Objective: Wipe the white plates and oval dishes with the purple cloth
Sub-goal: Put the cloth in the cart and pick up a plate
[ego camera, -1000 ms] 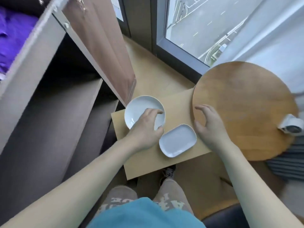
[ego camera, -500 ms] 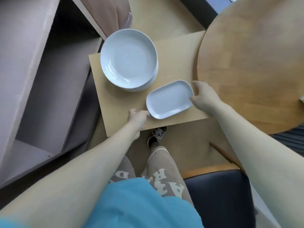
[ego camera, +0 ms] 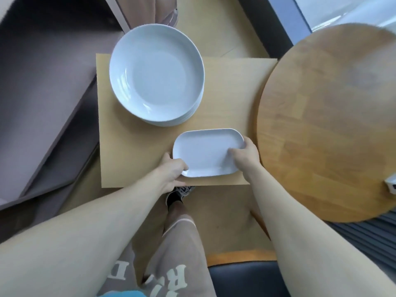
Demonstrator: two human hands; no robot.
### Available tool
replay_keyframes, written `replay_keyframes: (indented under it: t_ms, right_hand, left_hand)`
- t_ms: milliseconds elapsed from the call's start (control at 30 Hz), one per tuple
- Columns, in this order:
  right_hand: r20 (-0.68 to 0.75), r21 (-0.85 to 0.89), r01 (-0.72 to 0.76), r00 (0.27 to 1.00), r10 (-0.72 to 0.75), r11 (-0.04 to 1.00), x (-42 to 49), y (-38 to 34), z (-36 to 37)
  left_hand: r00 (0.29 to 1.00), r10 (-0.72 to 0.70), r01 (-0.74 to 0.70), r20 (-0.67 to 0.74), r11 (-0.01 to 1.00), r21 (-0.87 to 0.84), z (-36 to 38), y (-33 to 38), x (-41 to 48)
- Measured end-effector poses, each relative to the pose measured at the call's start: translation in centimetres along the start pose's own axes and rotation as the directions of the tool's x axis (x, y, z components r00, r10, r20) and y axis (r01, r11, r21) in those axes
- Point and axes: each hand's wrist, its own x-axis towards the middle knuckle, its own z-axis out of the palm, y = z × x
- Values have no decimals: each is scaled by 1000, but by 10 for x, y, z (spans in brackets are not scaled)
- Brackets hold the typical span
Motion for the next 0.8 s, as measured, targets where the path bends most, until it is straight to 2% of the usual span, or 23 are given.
replay_keyframes:
  t_ms: [200, 433, 600, 800]
  right_hand:
    - [34, 100, -66, 997, 62, 993, -29, 21, 4]
    - [74, 134, 41, 996, -51, 990, -94, 7, 16]
    - [143, 175, 166, 971, -191, 971, -147, -42, 18]
    - [186, 274, 319, 908, -375, 907, -200, -139, 31]
  left_hand:
    - [993, 82, -75, -82, 994, 80, -27, -4, -24]
    - [980, 197, -190, -24, 968, 161, -92, -1, -87]
    - [945, 327, -320, 25, 905, 281, -153, 23, -141]
    - [829, 557, -505, -57, 787, 354, -218, 80, -212]
